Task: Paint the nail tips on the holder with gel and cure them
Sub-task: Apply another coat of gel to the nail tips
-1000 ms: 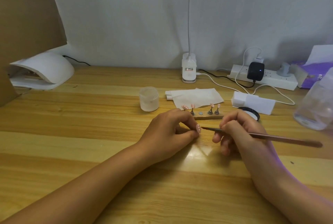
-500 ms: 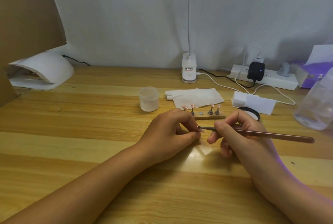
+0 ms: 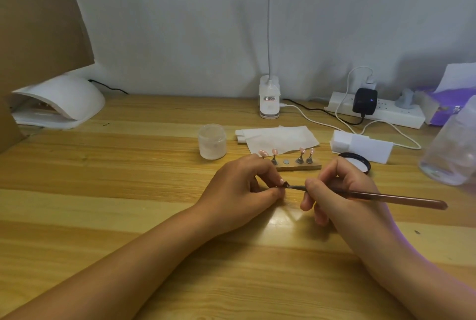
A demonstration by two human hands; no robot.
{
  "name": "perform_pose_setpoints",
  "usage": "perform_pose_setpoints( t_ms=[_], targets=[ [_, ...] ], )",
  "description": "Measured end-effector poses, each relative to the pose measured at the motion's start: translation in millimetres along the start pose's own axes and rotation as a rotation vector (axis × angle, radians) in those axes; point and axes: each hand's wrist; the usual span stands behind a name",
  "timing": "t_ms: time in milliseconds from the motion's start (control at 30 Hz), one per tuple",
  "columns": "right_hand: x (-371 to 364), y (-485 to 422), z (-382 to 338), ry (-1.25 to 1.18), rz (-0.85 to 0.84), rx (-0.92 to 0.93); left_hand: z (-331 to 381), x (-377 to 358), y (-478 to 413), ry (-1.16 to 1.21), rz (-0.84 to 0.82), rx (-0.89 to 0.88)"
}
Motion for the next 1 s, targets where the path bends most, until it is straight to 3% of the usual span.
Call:
perform_pose_setpoints(
  t_ms=[367,1000],
  targets=[
    [0.7,0.8,-2.7,-0.169,0.061,0.043,-1.8,0.4,-0.4,-0.032,-0.014,-0.024],
    [-0.5,-1.1,0.8,0.026,0.043,0.114,-1.9,-0.1,0.0,-0.013,-0.031,-0.016]
  ],
)
Point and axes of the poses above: each hand's wrist, its own y-axis away from the middle knuckle, its own x-axis out of the back of the hand, z = x × y, and after that the axes turned 3 degrees about y, right-handed
